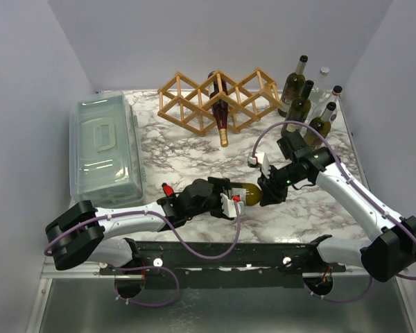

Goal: Take the wine bottle off the wine rack
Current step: Place the wine bottle at the center of the board.

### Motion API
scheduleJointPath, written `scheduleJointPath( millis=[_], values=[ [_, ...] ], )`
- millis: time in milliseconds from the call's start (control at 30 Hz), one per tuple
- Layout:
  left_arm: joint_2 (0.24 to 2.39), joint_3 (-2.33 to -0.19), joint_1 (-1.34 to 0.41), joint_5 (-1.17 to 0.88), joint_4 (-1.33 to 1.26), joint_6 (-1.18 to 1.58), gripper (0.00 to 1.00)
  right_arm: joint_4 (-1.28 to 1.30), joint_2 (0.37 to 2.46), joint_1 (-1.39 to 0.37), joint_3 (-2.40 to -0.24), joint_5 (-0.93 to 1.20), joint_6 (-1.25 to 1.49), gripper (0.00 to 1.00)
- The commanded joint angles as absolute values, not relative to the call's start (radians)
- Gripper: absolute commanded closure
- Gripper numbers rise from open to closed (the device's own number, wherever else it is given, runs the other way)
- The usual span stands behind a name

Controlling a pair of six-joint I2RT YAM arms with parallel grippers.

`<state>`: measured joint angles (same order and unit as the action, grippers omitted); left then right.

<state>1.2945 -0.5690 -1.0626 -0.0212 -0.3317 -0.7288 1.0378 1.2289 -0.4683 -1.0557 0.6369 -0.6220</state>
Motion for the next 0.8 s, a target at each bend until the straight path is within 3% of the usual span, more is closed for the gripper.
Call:
scheduleJointPath(
  millis=[0, 33, 167, 333, 767],
  values=[
    [1.306, -0.577, -1.062, -0.008, -0.348, -0.703, 0.94, 1.009, 1.232, -0.476, -1.117, 0.781, -0.628, 1.0],
    [1.304, -0.578, -1.063, -0.01, -0.349, -0.697, 1.0, 1.012, 1.236, -0.477, -1.119, 0.784, -0.633, 1.0],
    [1.286, -0.572, -1.063, -0.036, -0.35, -0.647, 1.0, 1.057, 1.271, -0.477, -1.137, 0.823, -0.685, 0.97],
    [1.264, -0.559, -1.063, -0.052, -0.351, -0.573, 1.0, 1.153, 1.348, -0.476, -1.183, 0.878, -0.801, 0.61],
    [1.248, -0.504, -1.062, -0.054, -0.396, -0.505, 1.0, 1.146, 1.416, -0.476, -1.259, 0.907, -0.803, 0.28]
  ],
)
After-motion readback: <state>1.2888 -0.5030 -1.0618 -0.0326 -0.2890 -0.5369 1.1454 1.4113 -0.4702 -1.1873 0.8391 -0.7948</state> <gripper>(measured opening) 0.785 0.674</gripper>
